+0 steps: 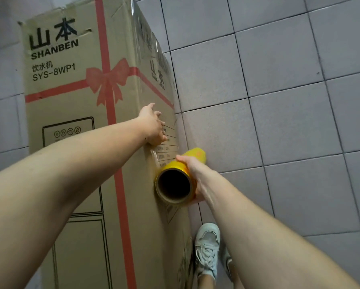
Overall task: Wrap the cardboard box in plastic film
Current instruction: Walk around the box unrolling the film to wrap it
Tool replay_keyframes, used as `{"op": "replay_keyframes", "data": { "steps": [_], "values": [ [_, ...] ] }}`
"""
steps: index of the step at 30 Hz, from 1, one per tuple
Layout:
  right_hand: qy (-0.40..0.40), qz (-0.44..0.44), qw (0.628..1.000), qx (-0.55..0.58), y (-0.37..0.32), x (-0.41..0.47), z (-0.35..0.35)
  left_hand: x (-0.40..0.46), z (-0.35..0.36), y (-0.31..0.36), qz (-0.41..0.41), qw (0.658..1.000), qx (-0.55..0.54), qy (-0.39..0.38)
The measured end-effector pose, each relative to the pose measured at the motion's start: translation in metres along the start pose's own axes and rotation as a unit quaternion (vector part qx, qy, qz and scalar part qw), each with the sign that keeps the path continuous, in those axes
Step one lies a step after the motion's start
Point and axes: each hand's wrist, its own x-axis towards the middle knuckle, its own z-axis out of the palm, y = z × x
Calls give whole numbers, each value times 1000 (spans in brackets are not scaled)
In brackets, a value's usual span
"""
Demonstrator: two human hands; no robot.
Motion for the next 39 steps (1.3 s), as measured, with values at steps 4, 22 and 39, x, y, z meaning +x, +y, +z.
{"op": "replay_keyframes", "data": {
  "steps": [4,22,39],
  "values": [
    [27,13,986,167,63,33,-23,0,5,-3,-11,1000,4,-4],
    [120,-102,986,-53,56,28,-22,-27,31,73,68,984,-51,159],
    [53,-31,968,244,189,26,-58,-46,11,78,20,966,-49,252]
  ]
}}
